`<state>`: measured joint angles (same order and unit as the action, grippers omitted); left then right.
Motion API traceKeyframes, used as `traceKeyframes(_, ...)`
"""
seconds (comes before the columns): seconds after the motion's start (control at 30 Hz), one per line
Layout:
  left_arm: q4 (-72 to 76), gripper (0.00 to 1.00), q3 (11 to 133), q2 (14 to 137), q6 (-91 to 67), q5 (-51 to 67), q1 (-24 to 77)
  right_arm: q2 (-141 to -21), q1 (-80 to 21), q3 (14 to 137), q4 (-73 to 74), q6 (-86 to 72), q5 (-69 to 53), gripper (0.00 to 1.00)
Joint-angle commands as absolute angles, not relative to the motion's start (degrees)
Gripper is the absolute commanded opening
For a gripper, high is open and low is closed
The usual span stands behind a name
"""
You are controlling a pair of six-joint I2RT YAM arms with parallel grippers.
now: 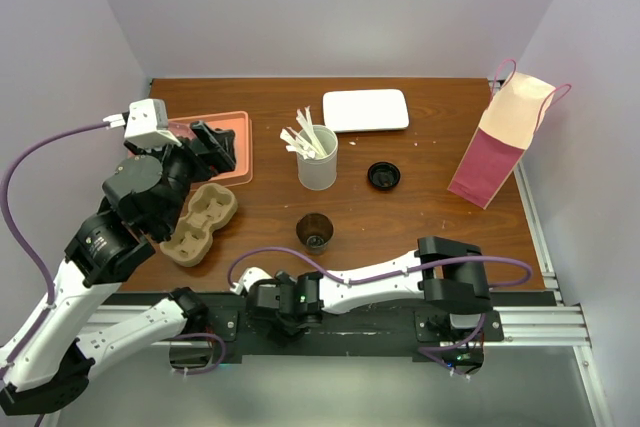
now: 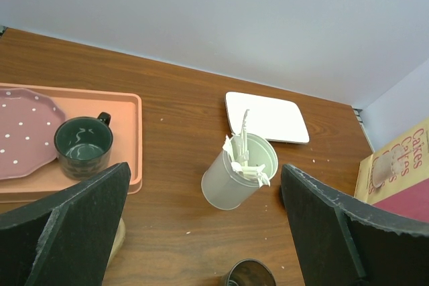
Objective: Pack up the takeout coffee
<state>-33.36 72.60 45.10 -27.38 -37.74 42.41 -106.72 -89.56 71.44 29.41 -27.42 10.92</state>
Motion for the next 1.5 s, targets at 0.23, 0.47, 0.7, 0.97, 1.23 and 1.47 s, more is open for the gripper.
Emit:
traceKeyframes(0.23, -29.97, 1.0, 71.81, 45.44, -26.72, -38.14, 42.45, -104.77, -89.21, 75.57, 32.95, -26.72, 13.88, 0.82)
traceKeyframes(0.47, -32.16, 1.0, 72.15, 46.4, -28.83, -34.99, 42.36, -100.38, -86.49, 81.21, 43.84, -26.54, 16.43, 0.79)
traceKeyframes(0.7, -39.64, 1.0, 75.94, 49.84, -29.62, -34.72, 42.36, -94.22, -83.67, 77.53, 40.0, -25.66, 10.56, 0.84)
traceKeyframes(0.97, -37.97, 1.0, 75.5, 46.14, -27.51, -34.89, 42.36, -96.85, -83.76, 72.69, 33.15, -28.65, 6.42, 0.9)
traceKeyframes(1.23, -38.94, 1.0, 75.24, 45.17, -27.69, -34.1, 42.36, -101.42, -84.37, 72.16, 30.67, -29.27, 7.12, 0.92)
traceKeyframes(1.47, -39.02, 1.0, 75.24, 44.12, -26.63, -34.28, 42.45, -102.83, -85.69, 72.07, 28.83, -30.32, 5.89, 0.91)
